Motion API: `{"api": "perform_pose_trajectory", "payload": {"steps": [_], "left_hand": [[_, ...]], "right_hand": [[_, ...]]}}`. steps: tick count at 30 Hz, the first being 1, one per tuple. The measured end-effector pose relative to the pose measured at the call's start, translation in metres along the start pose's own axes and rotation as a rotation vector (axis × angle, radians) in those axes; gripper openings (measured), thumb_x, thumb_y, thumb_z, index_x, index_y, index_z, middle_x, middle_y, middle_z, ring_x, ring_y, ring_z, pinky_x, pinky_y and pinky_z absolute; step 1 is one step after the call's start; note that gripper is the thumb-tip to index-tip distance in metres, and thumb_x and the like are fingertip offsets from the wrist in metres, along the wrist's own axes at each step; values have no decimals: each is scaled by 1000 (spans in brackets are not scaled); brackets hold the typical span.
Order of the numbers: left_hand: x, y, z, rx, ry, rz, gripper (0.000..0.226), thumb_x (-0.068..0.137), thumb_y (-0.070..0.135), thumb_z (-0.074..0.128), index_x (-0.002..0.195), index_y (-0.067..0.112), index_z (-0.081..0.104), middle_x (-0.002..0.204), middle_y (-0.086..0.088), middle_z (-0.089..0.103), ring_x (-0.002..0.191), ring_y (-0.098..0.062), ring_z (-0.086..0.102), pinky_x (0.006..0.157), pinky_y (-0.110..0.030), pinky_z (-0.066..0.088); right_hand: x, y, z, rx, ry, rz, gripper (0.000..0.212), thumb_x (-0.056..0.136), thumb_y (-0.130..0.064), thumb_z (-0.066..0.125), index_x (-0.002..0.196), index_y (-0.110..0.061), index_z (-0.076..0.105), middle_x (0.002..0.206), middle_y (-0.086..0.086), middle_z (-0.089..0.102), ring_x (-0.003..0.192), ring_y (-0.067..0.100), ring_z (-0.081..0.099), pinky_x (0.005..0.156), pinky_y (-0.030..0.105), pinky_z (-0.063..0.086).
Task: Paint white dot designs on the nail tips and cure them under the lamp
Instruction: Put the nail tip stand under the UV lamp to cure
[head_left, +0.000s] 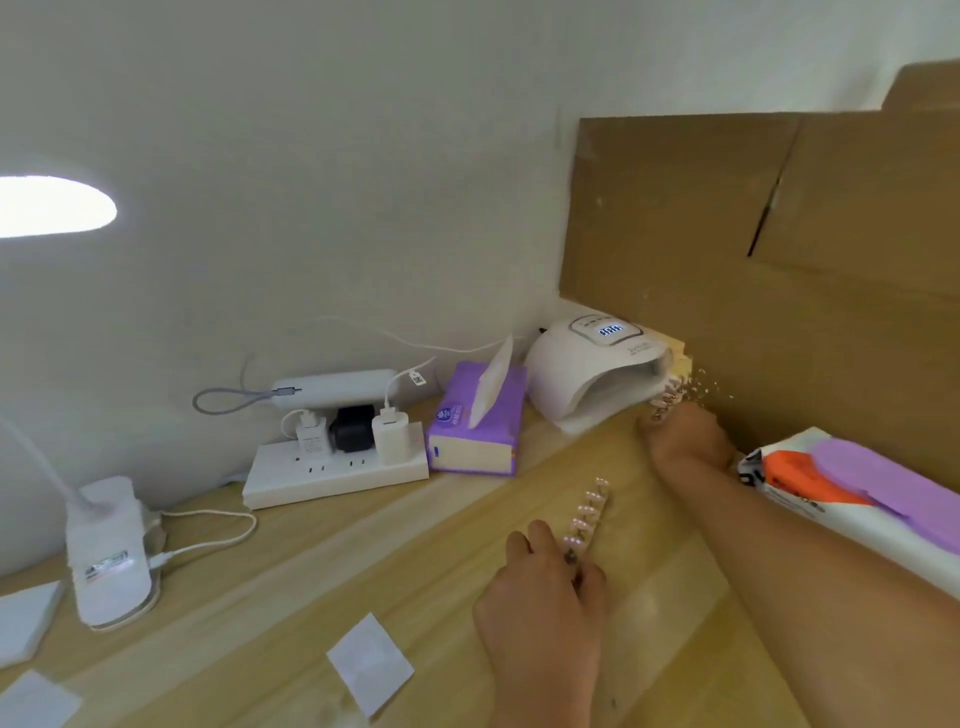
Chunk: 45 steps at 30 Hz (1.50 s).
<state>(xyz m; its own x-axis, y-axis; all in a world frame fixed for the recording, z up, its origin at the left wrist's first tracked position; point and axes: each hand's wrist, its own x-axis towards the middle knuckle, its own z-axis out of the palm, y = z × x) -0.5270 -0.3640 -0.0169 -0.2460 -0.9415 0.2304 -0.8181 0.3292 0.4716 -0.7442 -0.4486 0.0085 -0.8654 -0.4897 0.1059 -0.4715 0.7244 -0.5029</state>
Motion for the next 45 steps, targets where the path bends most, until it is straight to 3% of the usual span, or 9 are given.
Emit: {"api": "perform_pose_trajectory", "payload": {"steps": [8, 11, 15, 22, 26, 35, 37, 41, 45], "left_hand": [[6, 1, -2, -14, -85, -66, 27, 87, 57, 39, 99, 32, 37, 106, 8, 50, 95, -18, 66, 59, -32, 31], [4, 2, -4, -7, -83, -60, 25, 89, 55, 38, 99, 32, 37, 107, 8, 51, 96, -17, 66, 59, -32, 32], [4, 1, -4, 4, -33, -40, 25, 95, 50, 39, 109, 30, 42, 109, 9, 55, 94, -16, 67, 47, -28, 23], [4, 1, -2, 42, 59, -55, 40, 100, 34, 37, 139, 27, 30, 117, 9, 51, 90, -17, 69, 59, -29, 36], [3, 3, -4, 52, 84, -80, 49, 99, 31, 41, 146, 25, 29, 122, 7, 51, 89, -19, 70, 59, -30, 38], [-5, 13, -17, 80, 55, -94, 68, 70, 31, 78, 131, 7, 60, 96, -2, 66, 49, -17, 65, 44, -23, 26], [-8, 14, -19, 29, 25, -91, 68, 77, 32, 71, 138, 8, 54, 103, -3, 65, 56, -20, 67, 46, -25, 30], [-8, 16, -17, 105, 52, -27, 70, 51, 37, 87, 112, 6, 73, 80, 0, 66, 36, -13, 56, 37, -22, 21], [-7, 13, -14, 81, 47, -10, 70, 56, 38, 84, 117, 7, 70, 84, 0, 65, 38, -12, 56, 39, -21, 19]], "right_hand": [[7, 3, 18, 62, 88, -185, 51, 97, -37, 53, 52, -13, 49, 62, 5, 56, 68, 30, 61, 60, 28, 38], [9, 1, 18, 8, 74, -178, 36, 99, -35, 48, 76, -13, 65, 79, 12, 64, 84, 34, 66, 65, 30, 39], [10, 1, 16, -36, 36, -174, 32, 99, -28, 44, 118, -5, 54, 110, 19, 65, 102, 37, 64, 74, 35, 43], [3, -12, -43, -20, -721, -215, 14, 96, -6, 51, 106, -5, 61, 96, 12, 57, 74, 22, 54, 59, 28, 48], [-29, -3, -53, -55, -955, -551, 46, 86, -4, 70, 124, -25, 58, 98, -10, 53, 78, 2, 53, 61, 10, 45], [-41, 22, -56, -182, -612, -706, 10, 74, -22, 79, 72, -24, 69, 73, -11, 59, 64, 1, 53, 53, 13, 38], [-33, 20, -57, -309, -449, -645, 29, 82, -24, 69, 57, -20, 55, 66, -5, 54, 62, 9, 51, 54, 22, 34], [-21, 12, -58, -322, -198, -464, 33, 91, -27, 61, 66, -13, 45, 110, 10, 68, 97, 29, 62, 68, 24, 39], [-9, -3, -47, -153, -155, -326, 25, 88, -29, 68, 85, -8, 55, 108, 18, 65, 101, 37, 63, 68, 31, 44]]}}
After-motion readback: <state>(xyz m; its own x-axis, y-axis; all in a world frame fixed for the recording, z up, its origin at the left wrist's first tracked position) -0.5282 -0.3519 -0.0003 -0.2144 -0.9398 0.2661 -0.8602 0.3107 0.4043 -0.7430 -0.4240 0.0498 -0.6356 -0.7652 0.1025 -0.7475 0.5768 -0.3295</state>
